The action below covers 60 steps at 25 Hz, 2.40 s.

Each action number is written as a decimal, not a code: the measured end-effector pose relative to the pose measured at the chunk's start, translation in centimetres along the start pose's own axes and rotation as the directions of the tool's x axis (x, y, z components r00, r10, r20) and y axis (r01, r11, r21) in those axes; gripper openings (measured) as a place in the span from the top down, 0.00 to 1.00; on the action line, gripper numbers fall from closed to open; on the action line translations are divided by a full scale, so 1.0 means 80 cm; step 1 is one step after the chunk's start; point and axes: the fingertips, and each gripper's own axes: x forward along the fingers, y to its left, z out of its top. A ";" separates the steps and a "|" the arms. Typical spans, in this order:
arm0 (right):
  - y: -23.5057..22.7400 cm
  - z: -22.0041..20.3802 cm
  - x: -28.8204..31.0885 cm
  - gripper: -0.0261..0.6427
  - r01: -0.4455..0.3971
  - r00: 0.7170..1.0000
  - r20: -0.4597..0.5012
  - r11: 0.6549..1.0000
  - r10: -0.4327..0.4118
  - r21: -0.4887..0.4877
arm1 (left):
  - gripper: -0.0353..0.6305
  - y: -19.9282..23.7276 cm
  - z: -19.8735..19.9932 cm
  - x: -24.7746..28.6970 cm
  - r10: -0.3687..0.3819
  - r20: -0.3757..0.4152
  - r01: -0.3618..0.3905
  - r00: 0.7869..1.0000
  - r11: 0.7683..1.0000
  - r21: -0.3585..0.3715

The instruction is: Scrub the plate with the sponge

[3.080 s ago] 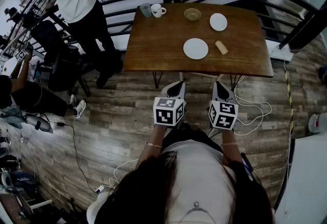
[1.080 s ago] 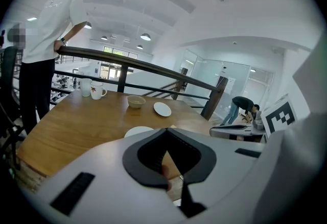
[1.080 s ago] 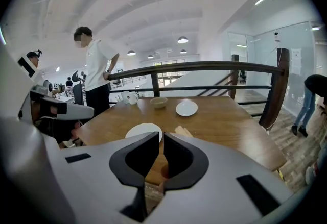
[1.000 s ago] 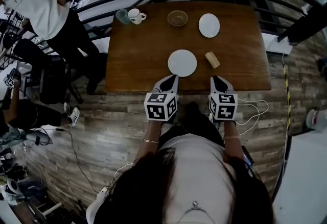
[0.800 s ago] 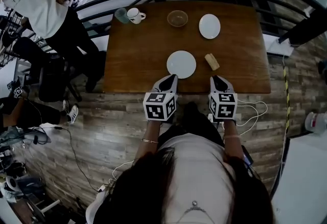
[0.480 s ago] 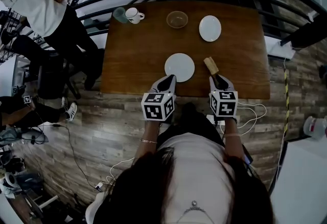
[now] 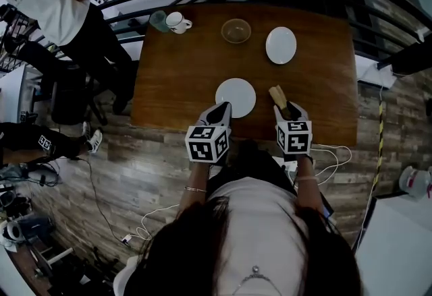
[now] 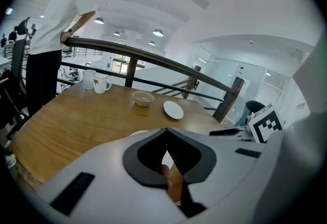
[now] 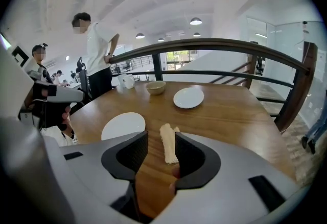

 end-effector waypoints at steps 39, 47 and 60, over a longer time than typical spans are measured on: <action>-0.031 -0.059 0.099 0.64 -0.015 0.972 -0.233 0.996 -0.004 -0.082 | 0.93 0.040 0.014 0.017 0.082 -0.028 -0.083 0.996 0.996 -0.025; -0.027 -0.055 0.093 0.77 0.016 0.968 -0.248 0.997 -0.034 -0.072 | 0.93 0.056 0.017 0.018 0.052 -0.034 -0.053 0.998 0.998 -0.032; -0.003 -0.047 0.081 0.80 0.063 0.967 -0.243 0.997 -0.070 -0.038 | 0.93 0.086 0.021 0.010 -0.030 -0.087 0.028 0.996 0.999 -0.016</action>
